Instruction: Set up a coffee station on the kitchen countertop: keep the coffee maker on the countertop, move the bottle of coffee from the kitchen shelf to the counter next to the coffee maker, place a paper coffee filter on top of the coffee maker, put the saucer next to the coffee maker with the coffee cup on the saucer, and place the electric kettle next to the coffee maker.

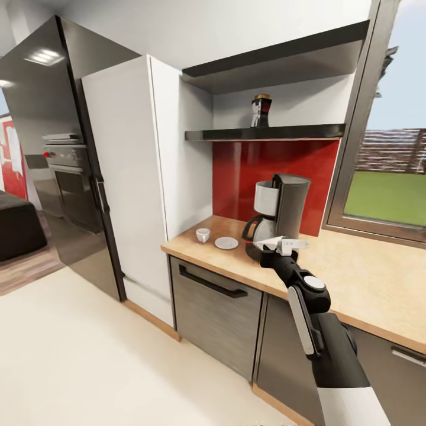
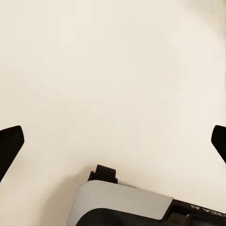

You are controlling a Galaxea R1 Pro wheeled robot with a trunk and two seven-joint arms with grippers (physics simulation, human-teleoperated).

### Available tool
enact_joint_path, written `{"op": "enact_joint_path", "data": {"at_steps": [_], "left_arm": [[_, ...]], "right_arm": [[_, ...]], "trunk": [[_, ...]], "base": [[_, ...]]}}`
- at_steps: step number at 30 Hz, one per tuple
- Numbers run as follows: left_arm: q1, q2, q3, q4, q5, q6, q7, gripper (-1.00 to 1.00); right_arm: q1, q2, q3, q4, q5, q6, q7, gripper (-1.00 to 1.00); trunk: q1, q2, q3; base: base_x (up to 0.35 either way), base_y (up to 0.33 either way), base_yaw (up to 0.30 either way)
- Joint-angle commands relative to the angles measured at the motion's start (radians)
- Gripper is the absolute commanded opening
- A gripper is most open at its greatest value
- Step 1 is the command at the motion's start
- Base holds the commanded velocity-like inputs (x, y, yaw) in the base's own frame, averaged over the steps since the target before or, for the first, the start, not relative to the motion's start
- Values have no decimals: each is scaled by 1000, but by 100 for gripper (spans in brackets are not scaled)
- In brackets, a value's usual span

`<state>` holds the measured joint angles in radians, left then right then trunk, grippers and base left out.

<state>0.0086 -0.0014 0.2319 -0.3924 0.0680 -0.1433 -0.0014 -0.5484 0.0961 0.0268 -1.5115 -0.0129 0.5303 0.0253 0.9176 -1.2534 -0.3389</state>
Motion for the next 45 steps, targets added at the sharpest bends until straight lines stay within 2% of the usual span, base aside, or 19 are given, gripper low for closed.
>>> {"op": "enact_joint_path", "data": {"at_steps": [1, 8, 25, 45], "left_arm": [[1, 0, 0, -2, 7, -1, 0, 100], [1, 0, 0, -2, 7, -1, 0, 100], [1, 0, 0, -2, 7, -1, 0, 100], [1, 0, 1, -2, 7, -1, 0, 100]], "right_arm": [[-1, 1, -1, -1, -2, 5, 2, -100], [-1, 1, -1, -1, -2, 5, 2, -100], [-1, 1, -1, -1, -2, 5, 3, -100], [-1, 1, -1, -1, -2, 5, 3, -100]], "trunk": [[0, -1, -1], [0, -1, -1], [0, -1, -1], [0, -1, -1]], "base": [[0, 0, -279], [61, 87, -212], [189, 252, -21], [10, 60, -224]]}}
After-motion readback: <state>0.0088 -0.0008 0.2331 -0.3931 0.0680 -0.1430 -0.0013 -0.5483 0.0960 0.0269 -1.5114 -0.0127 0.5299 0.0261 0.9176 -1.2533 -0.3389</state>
